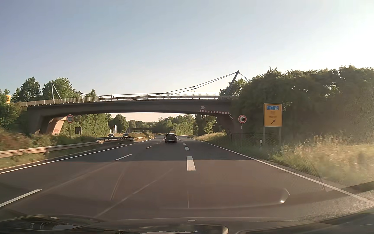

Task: Follow the waypoints while adhering to traffic rules and regulations

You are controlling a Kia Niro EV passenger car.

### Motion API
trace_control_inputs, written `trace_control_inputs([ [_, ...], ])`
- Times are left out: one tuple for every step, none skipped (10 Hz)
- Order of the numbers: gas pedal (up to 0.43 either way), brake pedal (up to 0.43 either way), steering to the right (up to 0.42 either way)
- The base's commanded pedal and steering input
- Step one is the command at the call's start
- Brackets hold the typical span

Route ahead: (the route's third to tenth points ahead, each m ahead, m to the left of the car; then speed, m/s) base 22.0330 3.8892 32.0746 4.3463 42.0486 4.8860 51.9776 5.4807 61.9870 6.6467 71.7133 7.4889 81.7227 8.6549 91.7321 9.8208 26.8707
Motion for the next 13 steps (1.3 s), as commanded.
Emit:
trace_control_inputs([
  [0.087, 0.0, -0.01],
  [0.087, 0.0, -0.01],
  [0.087, 0.0, -0.01],
  [0.087, 0.0, -0.01],
  [0.079, 0.0, -0.01],
  [0.059, 0.0, -0.01],
  [0.039, 0.0, -0.01],
  [0.028, 0.0, -0.01],
  [0.028, 0.0, -0.01],
  [0.028, 0.0, -0.009],
  [0.039, 0.0, -0.01],
  [0.039, 0.0, -0.009],
  [0.039, 0.0, -0.009],
])
